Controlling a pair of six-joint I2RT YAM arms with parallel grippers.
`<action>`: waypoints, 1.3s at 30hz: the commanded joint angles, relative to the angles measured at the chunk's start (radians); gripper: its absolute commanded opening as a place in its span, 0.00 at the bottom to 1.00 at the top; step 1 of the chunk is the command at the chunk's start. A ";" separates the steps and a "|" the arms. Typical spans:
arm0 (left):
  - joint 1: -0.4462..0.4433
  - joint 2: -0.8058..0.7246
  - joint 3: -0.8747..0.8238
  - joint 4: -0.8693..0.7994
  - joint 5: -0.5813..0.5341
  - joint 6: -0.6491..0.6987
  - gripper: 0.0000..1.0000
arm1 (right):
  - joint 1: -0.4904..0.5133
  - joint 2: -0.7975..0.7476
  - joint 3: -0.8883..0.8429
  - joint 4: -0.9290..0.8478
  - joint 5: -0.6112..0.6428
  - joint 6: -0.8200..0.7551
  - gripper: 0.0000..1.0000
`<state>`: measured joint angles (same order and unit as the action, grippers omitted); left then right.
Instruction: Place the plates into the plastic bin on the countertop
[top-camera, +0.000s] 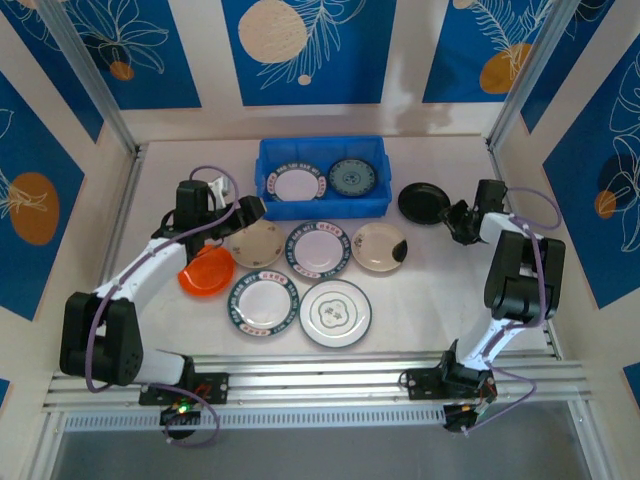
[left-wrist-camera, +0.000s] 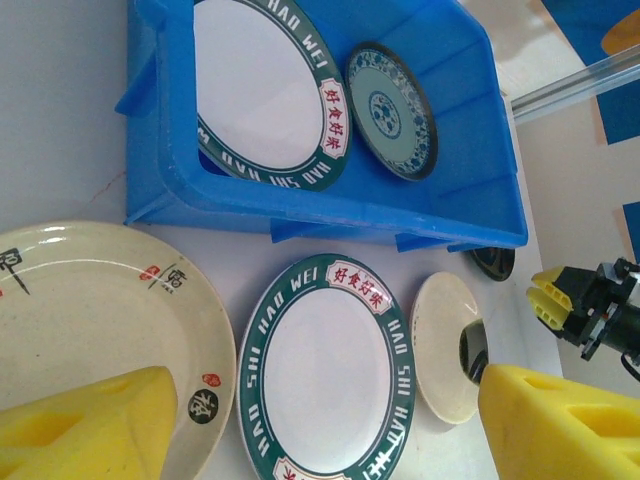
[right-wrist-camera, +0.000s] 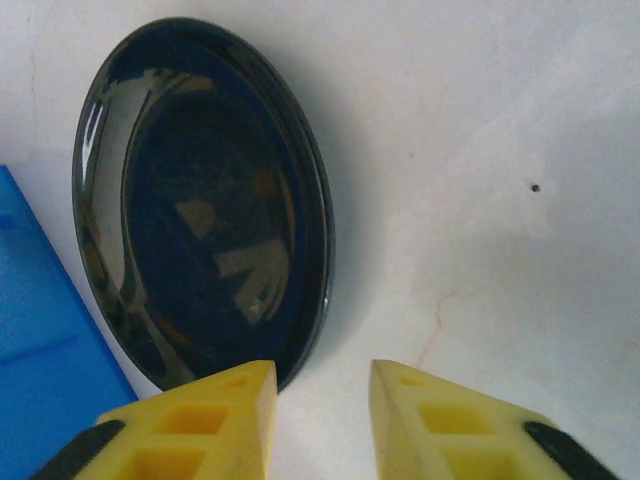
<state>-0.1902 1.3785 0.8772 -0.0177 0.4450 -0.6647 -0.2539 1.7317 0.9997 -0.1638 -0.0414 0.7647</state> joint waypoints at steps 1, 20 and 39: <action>0.001 0.004 0.007 0.033 0.021 -0.005 0.78 | 0.011 0.034 0.051 0.000 -0.005 0.013 0.30; -0.005 0.037 0.025 0.048 0.040 -0.009 0.78 | 0.022 0.122 0.129 -0.093 0.032 -0.005 0.31; -0.009 0.094 0.042 0.059 0.047 -0.009 0.76 | 0.049 0.244 0.282 -0.165 0.024 -0.004 0.28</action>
<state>-0.1944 1.4593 0.8898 0.0219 0.4664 -0.6754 -0.2150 1.9533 1.2430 -0.2722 -0.0219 0.7685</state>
